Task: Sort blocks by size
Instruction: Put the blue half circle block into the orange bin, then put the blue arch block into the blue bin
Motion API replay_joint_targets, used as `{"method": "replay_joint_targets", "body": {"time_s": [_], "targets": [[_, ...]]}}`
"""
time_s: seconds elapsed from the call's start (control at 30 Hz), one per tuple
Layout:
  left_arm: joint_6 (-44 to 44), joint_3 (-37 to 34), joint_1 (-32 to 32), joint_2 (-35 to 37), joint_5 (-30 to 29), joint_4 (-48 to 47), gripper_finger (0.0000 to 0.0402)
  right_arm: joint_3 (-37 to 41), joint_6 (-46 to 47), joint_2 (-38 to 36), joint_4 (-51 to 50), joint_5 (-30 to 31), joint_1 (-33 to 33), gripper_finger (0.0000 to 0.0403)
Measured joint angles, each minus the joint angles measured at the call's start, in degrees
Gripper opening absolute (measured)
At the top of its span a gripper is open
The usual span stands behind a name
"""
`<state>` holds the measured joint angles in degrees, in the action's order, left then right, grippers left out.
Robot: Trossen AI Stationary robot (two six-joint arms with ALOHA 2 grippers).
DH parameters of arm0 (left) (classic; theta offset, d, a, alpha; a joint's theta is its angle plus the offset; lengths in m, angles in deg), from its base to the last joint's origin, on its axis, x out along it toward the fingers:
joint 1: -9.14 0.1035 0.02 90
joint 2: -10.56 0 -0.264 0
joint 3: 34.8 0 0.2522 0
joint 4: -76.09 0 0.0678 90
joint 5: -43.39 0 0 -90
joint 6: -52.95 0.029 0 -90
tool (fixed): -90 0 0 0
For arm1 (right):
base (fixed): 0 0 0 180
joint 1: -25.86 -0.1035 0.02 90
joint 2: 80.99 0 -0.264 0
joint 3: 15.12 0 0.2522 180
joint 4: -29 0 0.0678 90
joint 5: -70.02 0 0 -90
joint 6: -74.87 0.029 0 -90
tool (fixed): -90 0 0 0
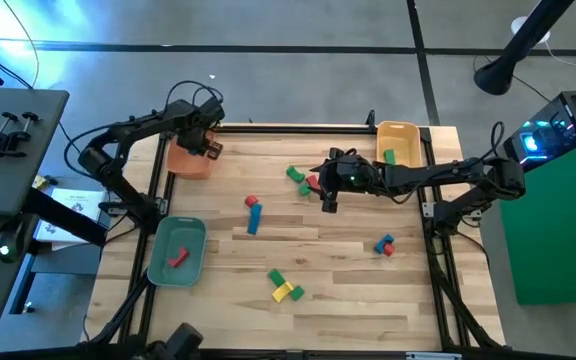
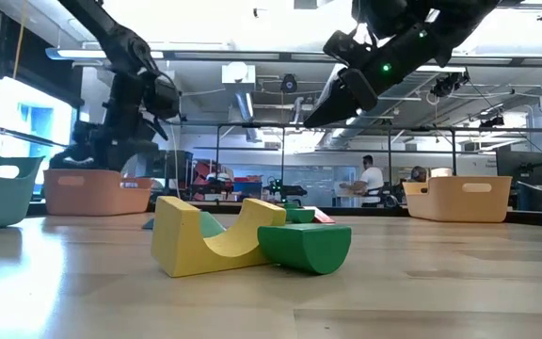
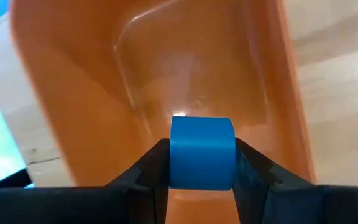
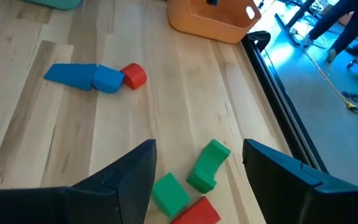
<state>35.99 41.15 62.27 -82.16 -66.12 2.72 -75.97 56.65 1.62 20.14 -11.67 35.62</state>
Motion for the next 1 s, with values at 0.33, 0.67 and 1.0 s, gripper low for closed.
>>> {"method": "replay_joint_targets", "body": {"time_s": [0.33, 0.67, 1.0], "targets": [[3.8, -0.5, 0.0, -11.3, 0.2, 7.3, 0.0120, 0.0, 0.0, 0.0, -0.3, 0.0, 0.0, 0.0236], [7.0, 1.9, 0.6, -10.6, -1.0, 6.8, 0.0186, 0.0, 1.8, -0.1, -0.9, -0.2, 0.0, 0.0236], [7.3, 5.5, 0.4, 5.4, -1.1, 1.8, 0.0238, 0.0, 6.4, -0.2, -3.4, 2.6, 0.0, 0.0236]]}}
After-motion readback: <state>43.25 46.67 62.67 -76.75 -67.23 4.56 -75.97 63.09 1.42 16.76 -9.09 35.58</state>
